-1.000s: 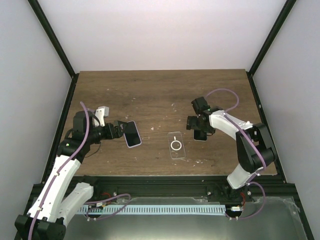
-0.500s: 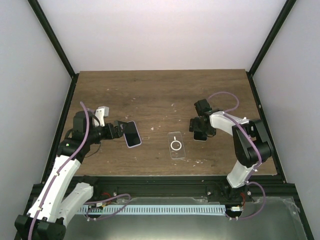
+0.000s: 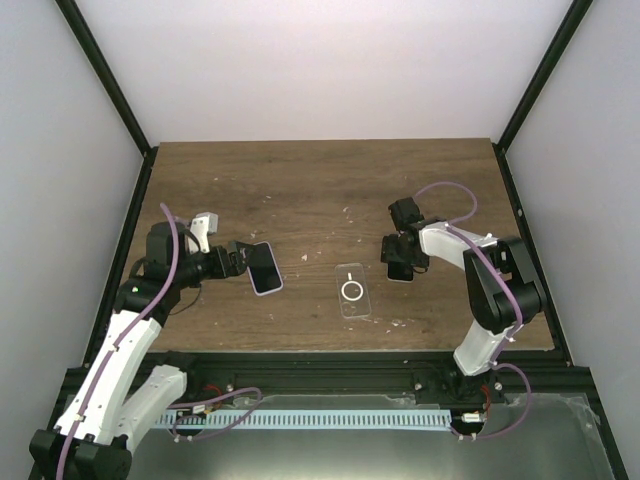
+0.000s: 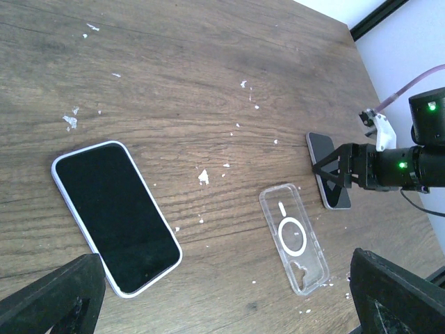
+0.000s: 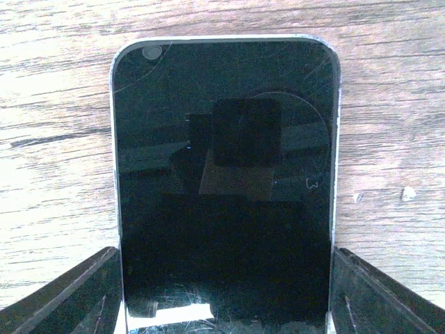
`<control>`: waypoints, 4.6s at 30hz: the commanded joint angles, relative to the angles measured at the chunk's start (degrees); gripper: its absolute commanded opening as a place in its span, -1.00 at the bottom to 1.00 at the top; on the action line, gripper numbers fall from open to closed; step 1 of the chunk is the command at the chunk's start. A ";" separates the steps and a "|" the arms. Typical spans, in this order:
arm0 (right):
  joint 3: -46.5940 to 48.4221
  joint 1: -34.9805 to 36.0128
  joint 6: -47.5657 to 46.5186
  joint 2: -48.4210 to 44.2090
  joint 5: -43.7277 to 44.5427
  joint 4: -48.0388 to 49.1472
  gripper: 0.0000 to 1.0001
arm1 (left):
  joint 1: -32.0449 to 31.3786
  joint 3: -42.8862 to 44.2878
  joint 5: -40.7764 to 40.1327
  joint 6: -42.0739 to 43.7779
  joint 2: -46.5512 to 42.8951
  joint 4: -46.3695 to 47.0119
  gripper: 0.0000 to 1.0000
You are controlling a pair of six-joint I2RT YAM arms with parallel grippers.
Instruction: Put the phone into the phone case
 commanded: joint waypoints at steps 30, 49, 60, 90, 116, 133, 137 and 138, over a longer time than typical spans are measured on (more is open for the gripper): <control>1.00 1.28 -1.54 -4.80 -3.07 -5.13 0.27 | 0.08 0.08 -0.44 0.64 -0.28 0.00 0.95; 1.76 23.65 11.94 -11.70 -5.53 -6.29 0.18 | 0.08 0.12 -0.64 0.64 -0.28 -0.01 0.95; 1.53 29.63 14.05 -4.08 -2.44 -5.96 0.18 | 0.10 0.13 -0.44 0.64 -0.46 -0.11 0.95; 3.05 29.77 15.81 -1.95 4.31 -7.13 0.18 | 0.03 0.05 -0.26 0.64 -0.35 0.00 0.95; 2.56 29.80 15.47 -3.72 5.54 -8.52 0.89 | 0.03 0.04 -0.22 0.64 0.07 0.09 0.95; -4.15 26.36 11.79 -5.26 -2.32 0.09 0.56 | 0.04 0.13 -0.41 0.68 0.46 0.02 0.95; -4.55 26.42 11.52 -5.29 -3.92 1.22 0.38 | 0.10 0.11 -0.46 0.69 0.50 0.05 0.95; -4.63 26.44 11.70 -5.25 -4.59 1.54 0.38 | 0.11 0.13 -0.40 0.73 0.54 0.05 0.95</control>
